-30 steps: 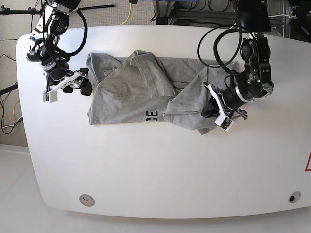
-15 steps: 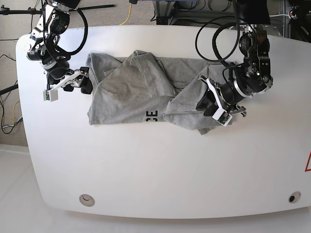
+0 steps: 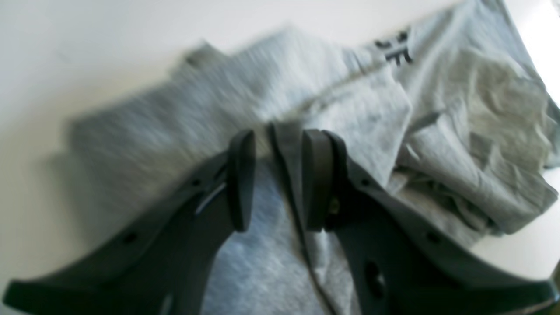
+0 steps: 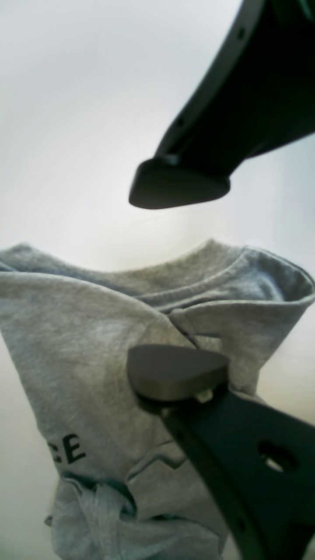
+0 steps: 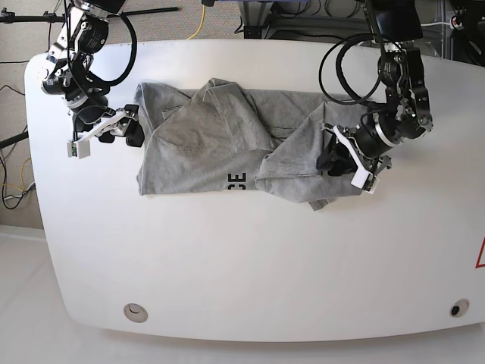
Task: Fold the T-shirt properly
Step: 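Pinch the folded shirt edge with the left gripper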
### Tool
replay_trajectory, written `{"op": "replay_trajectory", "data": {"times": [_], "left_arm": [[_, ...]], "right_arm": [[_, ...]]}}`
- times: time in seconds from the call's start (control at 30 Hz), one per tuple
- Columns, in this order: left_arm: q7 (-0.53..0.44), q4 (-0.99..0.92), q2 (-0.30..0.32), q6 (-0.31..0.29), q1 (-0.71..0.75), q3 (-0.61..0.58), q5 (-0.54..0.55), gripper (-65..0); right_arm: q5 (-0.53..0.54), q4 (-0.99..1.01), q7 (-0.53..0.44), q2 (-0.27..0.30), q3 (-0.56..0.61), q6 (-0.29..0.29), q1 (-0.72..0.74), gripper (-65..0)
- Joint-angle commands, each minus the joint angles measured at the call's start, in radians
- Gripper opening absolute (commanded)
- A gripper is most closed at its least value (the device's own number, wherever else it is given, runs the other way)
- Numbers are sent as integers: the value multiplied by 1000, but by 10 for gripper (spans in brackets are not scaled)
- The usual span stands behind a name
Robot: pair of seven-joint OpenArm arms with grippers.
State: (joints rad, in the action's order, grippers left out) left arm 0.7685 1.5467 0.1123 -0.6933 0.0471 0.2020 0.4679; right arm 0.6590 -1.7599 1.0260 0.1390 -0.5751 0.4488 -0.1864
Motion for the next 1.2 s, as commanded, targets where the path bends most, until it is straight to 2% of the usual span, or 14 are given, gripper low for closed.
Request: {"op": "replay_trajectory", "data": {"times": [0.0, 0.9, 1.07, 1.17], "left_arm": [[-30, -1, 13, -5, -19, 4, 47, -480], [-31, -124, -7, -5, -62, 0, 45, -480], [-31, -122, -6, -5, -62, -62, 50, -483], [-31, -122, -6, -5, -62, -83, 50, -532]], "right_arm": [[17, -18, -19, 14, -4, 6, 8, -195], [17, -18, -19, 14, -4, 6, 6, -195], [17, -18, -19, 14, -4, 6, 6, -195], [17, -18, -19, 14, -4, 6, 6, -195]]}}
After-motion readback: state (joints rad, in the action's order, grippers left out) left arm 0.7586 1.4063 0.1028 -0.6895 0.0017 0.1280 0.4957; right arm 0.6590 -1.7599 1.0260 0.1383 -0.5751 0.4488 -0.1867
